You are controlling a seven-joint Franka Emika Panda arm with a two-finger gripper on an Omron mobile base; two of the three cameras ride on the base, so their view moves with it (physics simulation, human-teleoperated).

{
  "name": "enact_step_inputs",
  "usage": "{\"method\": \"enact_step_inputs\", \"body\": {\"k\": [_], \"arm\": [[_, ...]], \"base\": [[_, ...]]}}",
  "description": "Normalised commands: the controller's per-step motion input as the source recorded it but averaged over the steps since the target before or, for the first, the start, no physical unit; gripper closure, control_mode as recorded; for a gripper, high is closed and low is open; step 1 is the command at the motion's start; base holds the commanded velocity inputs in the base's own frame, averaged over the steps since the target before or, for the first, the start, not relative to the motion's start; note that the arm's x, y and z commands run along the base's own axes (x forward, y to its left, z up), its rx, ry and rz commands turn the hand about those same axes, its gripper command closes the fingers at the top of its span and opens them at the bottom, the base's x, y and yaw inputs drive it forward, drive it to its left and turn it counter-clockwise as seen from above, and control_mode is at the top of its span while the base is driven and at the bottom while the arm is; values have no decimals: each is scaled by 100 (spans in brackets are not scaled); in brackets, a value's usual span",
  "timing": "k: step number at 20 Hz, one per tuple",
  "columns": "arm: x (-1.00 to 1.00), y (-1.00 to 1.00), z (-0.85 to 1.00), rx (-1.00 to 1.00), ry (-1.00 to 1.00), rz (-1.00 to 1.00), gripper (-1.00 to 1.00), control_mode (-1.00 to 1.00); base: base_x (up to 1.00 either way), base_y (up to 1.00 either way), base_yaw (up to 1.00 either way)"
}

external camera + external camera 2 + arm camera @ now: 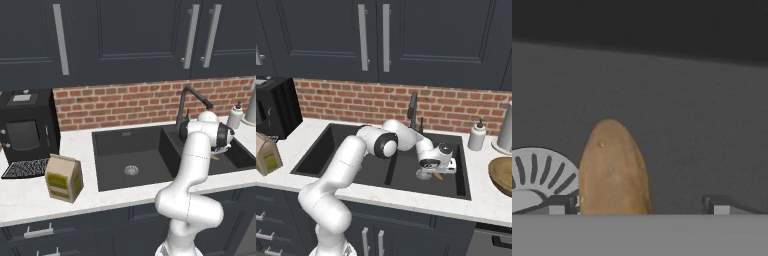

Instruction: Pick the sweet potato from the sink and place it in the bowl. Then pick the bowl and place it in the microwave. Then close the microwave door and press the start button.

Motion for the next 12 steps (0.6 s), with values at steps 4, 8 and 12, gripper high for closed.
{"method": "enact_step_inputs", "body": {"k": [4,8,12], "arm": [[0,0,-31,0,0,0,100,-100],[0,1,-18,0,0,0,100,-100],[-6,9,-5,0,0,0,100,-100]], "base": [[0,0,0],[0,0,0],[0,0,0]]}}
